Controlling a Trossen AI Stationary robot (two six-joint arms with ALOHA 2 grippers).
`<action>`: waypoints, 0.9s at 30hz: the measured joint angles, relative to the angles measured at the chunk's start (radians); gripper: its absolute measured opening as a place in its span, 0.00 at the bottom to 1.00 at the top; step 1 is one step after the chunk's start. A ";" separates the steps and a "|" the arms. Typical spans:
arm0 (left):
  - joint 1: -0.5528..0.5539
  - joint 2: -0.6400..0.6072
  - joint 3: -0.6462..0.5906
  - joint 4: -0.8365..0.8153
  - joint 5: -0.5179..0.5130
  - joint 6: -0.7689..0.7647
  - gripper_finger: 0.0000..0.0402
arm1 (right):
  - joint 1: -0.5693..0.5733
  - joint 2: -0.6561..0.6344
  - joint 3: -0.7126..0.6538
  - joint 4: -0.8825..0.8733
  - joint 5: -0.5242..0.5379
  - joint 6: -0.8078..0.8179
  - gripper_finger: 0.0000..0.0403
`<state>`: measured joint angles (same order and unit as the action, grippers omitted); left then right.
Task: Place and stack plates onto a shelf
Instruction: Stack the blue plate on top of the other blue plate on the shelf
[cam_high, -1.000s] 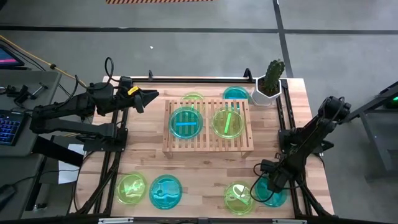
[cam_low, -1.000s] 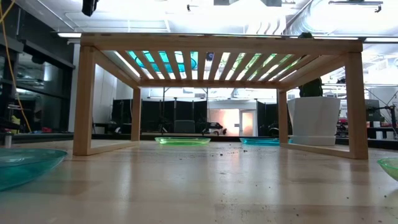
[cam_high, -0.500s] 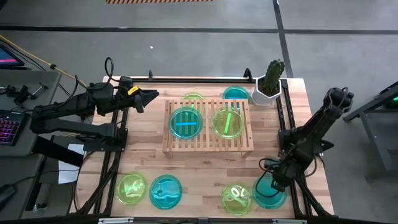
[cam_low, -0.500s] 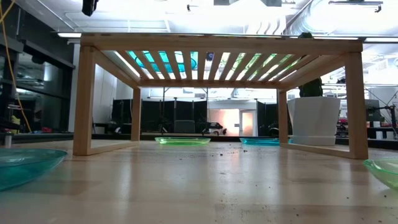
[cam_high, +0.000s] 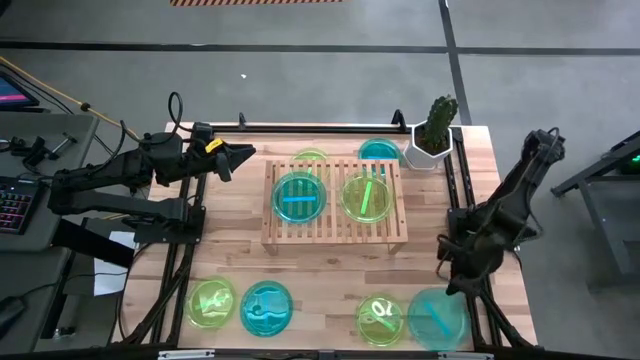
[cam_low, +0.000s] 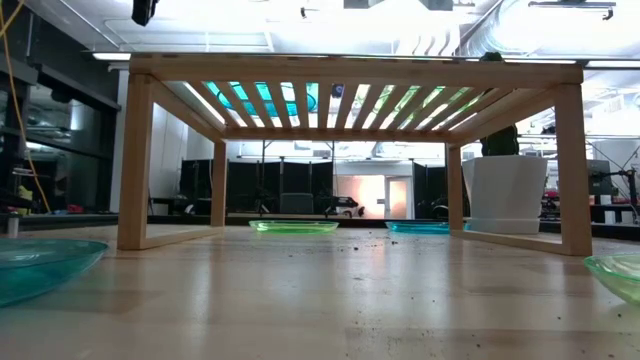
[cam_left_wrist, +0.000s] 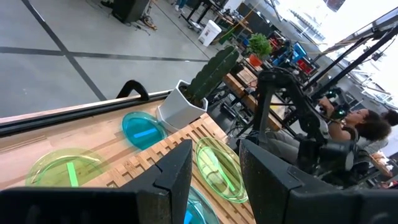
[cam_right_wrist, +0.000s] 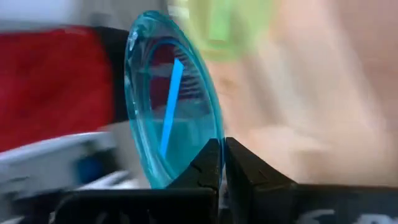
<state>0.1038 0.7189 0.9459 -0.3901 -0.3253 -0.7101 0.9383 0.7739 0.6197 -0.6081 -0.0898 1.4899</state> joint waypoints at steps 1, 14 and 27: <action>0.000 0.000 0.000 0.000 0.000 0.000 0.31 | -0.003 -0.018 0.000 0.054 0.006 0.017 0.00; 0.000 0.000 0.000 0.021 -0.006 0.005 0.31 | -0.426 0.180 0.356 0.155 0.225 -0.300 0.00; 0.000 0.000 0.000 0.238 0.083 0.113 0.31 | -0.948 0.611 0.682 0.163 0.014 -0.528 0.00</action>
<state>0.1037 0.7185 0.9459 -0.1519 -0.2419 -0.5973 -0.0095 1.3850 1.3015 -0.4448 -0.0759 0.9619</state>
